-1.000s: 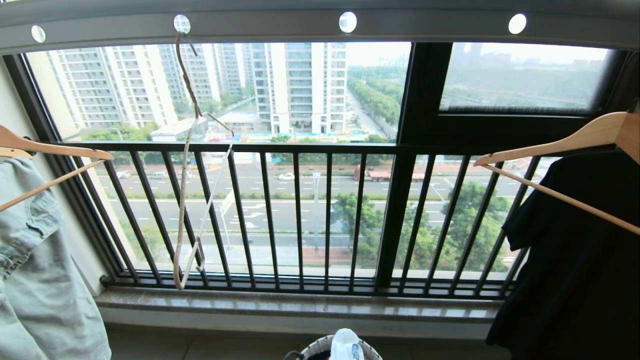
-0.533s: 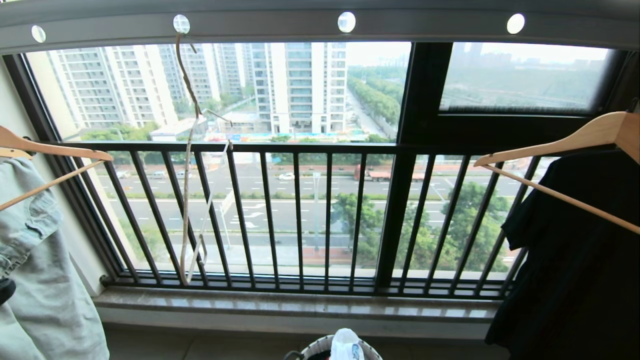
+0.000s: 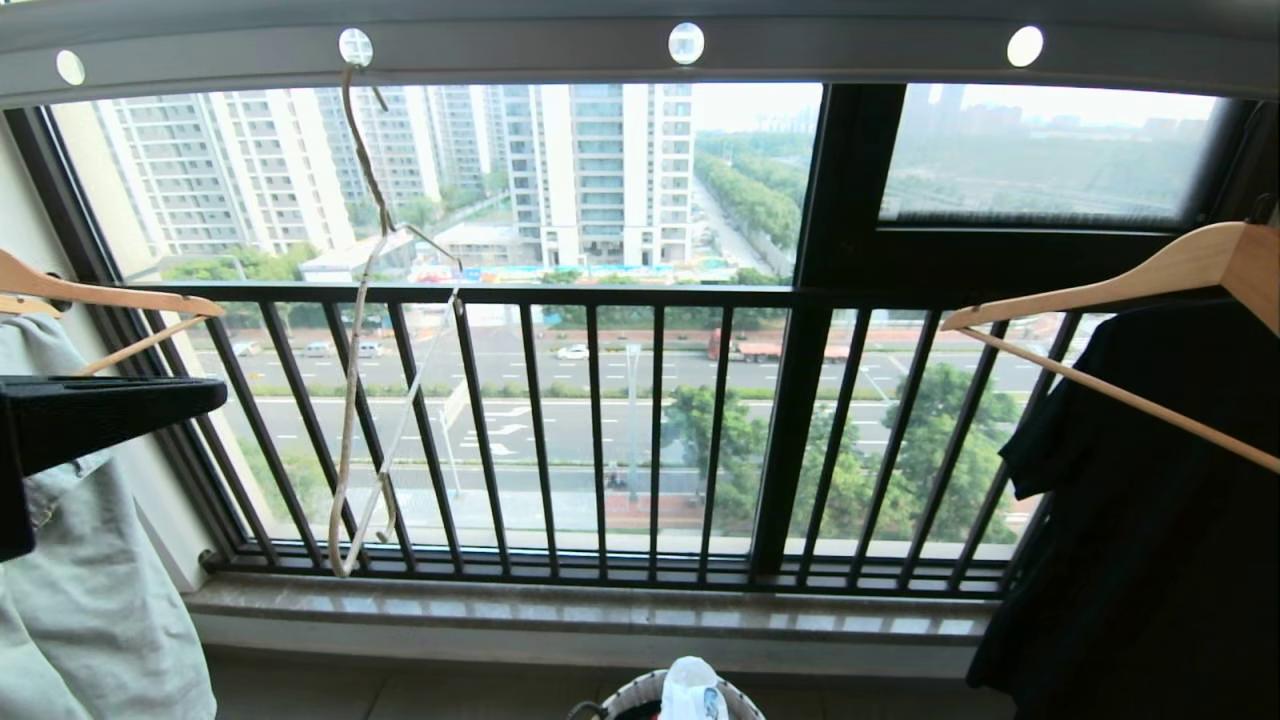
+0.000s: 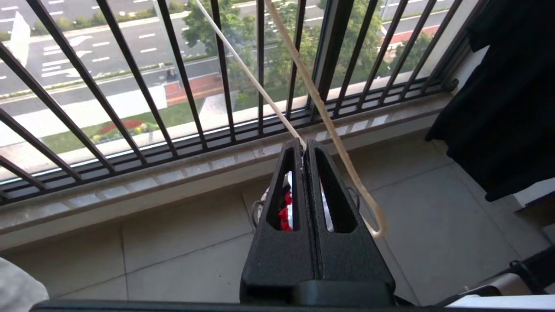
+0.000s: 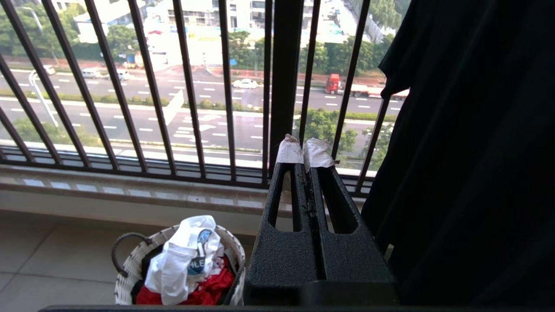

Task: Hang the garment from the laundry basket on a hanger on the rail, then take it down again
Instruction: Pick up the clothes rack on the clothesline

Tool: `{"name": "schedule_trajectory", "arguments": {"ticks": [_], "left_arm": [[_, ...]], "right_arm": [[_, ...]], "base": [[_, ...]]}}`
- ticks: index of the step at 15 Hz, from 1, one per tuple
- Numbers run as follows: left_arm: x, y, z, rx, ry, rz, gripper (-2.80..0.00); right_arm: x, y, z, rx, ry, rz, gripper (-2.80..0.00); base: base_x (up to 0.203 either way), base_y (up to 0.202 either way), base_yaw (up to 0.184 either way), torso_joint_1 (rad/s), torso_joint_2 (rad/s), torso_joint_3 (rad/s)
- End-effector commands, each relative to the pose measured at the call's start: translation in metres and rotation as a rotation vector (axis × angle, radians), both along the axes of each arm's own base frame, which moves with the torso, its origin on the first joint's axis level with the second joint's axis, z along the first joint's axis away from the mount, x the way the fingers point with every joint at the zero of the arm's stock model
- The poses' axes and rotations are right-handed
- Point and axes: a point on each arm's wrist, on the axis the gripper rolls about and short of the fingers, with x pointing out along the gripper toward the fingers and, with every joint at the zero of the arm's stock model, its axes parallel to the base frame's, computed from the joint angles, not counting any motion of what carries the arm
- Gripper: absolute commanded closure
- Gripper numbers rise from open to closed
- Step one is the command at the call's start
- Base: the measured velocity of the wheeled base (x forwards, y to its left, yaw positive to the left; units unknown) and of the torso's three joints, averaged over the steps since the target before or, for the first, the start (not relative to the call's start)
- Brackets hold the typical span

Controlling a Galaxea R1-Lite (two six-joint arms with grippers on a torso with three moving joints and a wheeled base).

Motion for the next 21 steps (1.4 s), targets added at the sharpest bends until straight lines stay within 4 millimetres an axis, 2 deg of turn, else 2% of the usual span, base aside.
{"name": "schedule_trajectory", "arguments": {"ticks": [1,3,4,8,11,15,18,21], "left_arm": [[0.017,-0.016,0.018,-0.003,0.135,-0.011,0.00],[0.024,-0.020,0.025,0.010,0.218,0.068,0.00],[0.027,-0.021,0.025,0.025,0.228,0.124,-2.80],[0.028,-0.022,0.030,0.024,0.218,0.141,-2.80],[0.026,-0.029,0.036,0.014,0.199,0.092,-2.80],[0.052,-0.043,0.029,0.085,0.218,0.191,-2.80],[0.074,-0.054,0.028,0.084,0.149,0.309,-2.80],[0.081,-0.063,0.028,0.077,0.123,0.314,-2.80]], "right_arm": [[0.000,0.000,0.000,-0.001,0.001,0.001,0.00],[0.000,0.000,0.000,-0.001,0.001,0.001,0.00],[0.000,0.000,0.000,-0.001,0.001,0.001,0.00],[0.000,0.000,0.000,-0.001,0.001,0.001,0.00],[0.000,0.000,0.000,-0.001,0.001,0.001,0.00],[0.000,0.000,0.000,-0.001,0.001,0.001,0.00],[0.000,0.000,0.000,-0.001,0.001,0.001,0.00],[0.000,0.000,0.000,-0.001,0.001,0.001,0.00]], "base": [[0.000,0.000,0.000,0.000,0.00,0.000],[0.000,0.000,0.000,0.000,0.00,0.000],[0.000,0.000,0.000,0.000,0.00,0.000],[0.000,0.000,0.000,0.000,0.00,0.000],[0.000,0.000,0.000,0.000,0.00,0.000],[0.000,0.000,0.000,0.000,0.00,0.000],[0.000,0.000,0.000,0.000,0.00,0.000],[0.000,0.000,0.000,0.000,0.00,0.000]]}}
